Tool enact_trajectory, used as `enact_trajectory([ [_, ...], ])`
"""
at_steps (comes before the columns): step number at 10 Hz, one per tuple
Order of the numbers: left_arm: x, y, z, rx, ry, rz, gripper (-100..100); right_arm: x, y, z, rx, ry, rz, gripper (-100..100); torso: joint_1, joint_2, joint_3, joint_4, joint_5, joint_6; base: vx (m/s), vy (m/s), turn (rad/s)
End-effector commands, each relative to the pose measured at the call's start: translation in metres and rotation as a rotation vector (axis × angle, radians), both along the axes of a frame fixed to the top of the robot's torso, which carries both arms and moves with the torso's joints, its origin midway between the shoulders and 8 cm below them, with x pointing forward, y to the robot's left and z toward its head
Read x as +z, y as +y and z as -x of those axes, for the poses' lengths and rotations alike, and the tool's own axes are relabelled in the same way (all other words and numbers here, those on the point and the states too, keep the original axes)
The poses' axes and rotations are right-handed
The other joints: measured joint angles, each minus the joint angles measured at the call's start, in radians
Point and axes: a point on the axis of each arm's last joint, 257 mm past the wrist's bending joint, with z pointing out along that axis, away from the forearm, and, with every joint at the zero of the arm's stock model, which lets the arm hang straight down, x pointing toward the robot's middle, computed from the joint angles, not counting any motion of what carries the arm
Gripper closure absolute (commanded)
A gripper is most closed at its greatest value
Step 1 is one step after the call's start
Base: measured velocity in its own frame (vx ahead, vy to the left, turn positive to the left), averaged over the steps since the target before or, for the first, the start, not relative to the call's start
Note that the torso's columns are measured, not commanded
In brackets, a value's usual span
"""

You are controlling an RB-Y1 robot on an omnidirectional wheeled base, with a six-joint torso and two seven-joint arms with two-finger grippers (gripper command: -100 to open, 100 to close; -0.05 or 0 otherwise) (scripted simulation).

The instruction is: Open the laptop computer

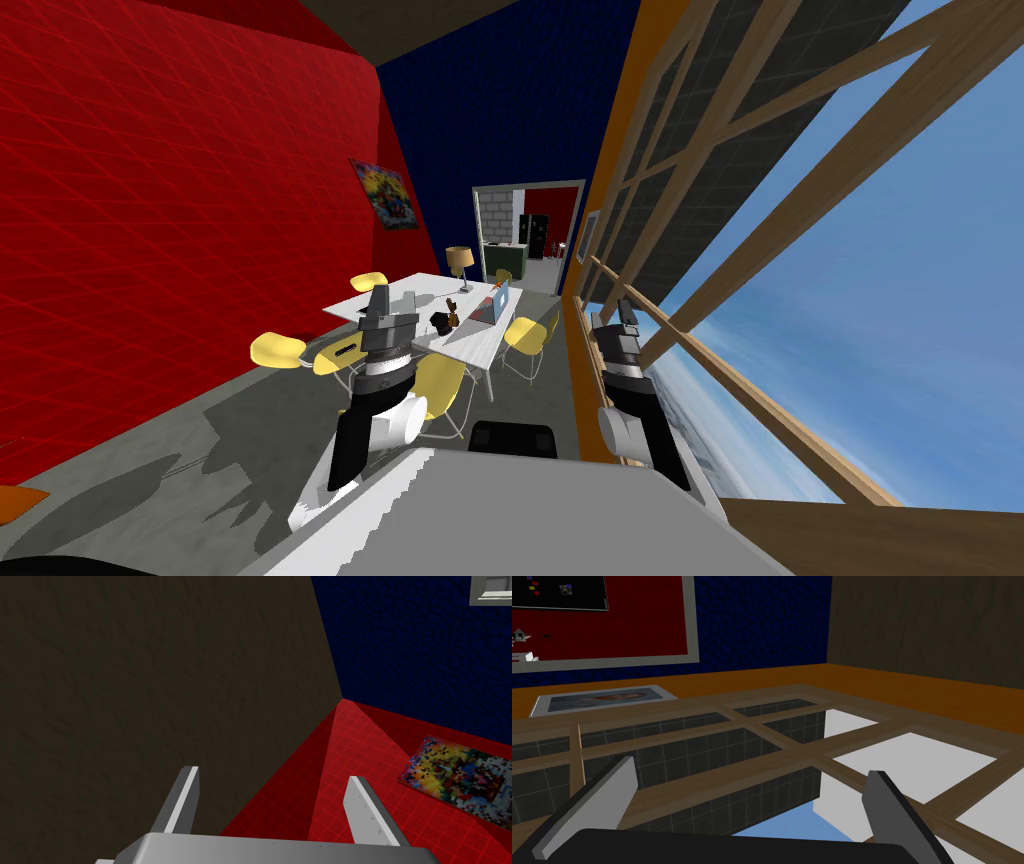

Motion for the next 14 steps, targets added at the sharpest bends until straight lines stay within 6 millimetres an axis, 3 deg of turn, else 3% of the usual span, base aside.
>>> enact_trajectory([
  [1, 0.0, 0.0, 0.0, 0.0, 0.0, 0.0, 0, 0.0, 0.0, 0.0, 0.0, 0.0, 0.0, 0, 0.0, 0.04, -0.082, 0.041, 0.0, 0.0, 0.0, 0.0, 0.0],
  [9, 0.0, 0.0, 0.0, 0.0, 0.0, 0.0, 0, 0.0, 0.0, 0.0, 0.0, 0.0, 0.0, 0, 0.0, 0.618, -1.234, 0.617, 0.0, 0.0, 0.0, 0.0, 0.0],
  [10, -0.001, -0.003, -0.004, -0.01, 0.015, -0.026, -100, 0.0, 0.0, 0.0, 0.0, 0.0, 0.0, 0, 0.0, 0.691, -1.382, 0.691, 0.0, 0.0, 0.015, -0.016, -0.037],
  [11, -0.003, -0.005, -0.007, -0.017, 0.028, -0.045, -100, 0.0, 0.0, 0.0, 0.0, 0.0, 0.0, 0, -0.001, 0.725, -1.451, 0.724, 0.0, 0.0, 0.022, -0.038, -0.07],
  [14, -0.011, -0.009, -0.021, -0.027, 0.082, -0.102, -100, 0.0, 0.0, 0.0, 0.0, 0.0, 0.0, 0, -0.002, 0.737, -1.476, 0.737, 0.0, 0.0, 0.038, -0.063, -0.088],
])
